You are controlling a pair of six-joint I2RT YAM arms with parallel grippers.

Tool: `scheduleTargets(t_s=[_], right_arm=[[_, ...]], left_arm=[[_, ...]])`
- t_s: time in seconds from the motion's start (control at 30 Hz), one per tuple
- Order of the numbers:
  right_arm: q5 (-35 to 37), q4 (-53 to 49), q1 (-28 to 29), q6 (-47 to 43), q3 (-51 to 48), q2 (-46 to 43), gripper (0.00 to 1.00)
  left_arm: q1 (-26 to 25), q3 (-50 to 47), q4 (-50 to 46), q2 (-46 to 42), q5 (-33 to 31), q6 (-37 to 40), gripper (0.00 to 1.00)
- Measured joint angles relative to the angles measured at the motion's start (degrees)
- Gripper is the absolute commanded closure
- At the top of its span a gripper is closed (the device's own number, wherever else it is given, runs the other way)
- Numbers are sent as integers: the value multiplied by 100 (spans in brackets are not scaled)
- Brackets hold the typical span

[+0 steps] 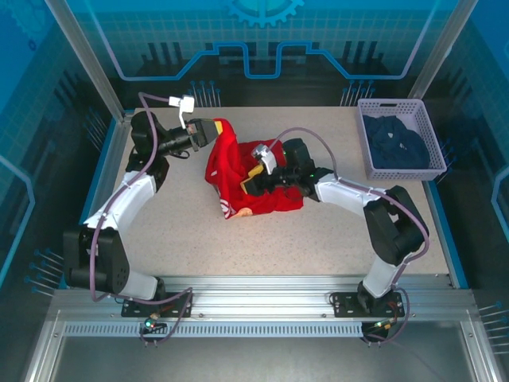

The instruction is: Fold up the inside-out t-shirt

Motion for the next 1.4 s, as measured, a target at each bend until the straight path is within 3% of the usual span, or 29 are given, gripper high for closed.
scheduleTargets(t_s=[0.07, 0.13, 0.23, 0.33, 0.47, 0.6, 0.83, 1.1, 1.4], right_arm=[[-39, 81, 81, -39, 0, 2, 38], [-55, 162, 138, -74, 15, 59, 46], [42, 243, 166, -105, 236, 374, 77], [317, 192, 153, -184, 378, 544, 99], [688, -55, 35, -280, 210, 42, 100], [1217, -702, -302, -487, 188, -1222, 100], [2317, -1950, -986, -673, 1292, -3040, 100], [3182, -2892, -1252, -745, 2822, -3327, 100], [3727, -3821, -1388, -984, 3668, -3287, 100]], left_arm=[[0, 33, -66, 0, -37, 20, 100], [0, 39, -74, 0, -48, 24, 100], [-11, 42, -109, 0, -90, 24, 100], [-13, 42, -181, -13, -149, 55, 100], [-13, 44, -374, -120, -310, 175, 100], [-13, 79, -680, -295, -640, 323, 100], [-216, 363, -1567, -944, -1497, 732, 100], [-785, 1252, -2138, -1054, -2267, 1060, 100], [-1172, 2726, -2730, 629, -2660, 1204, 100]])
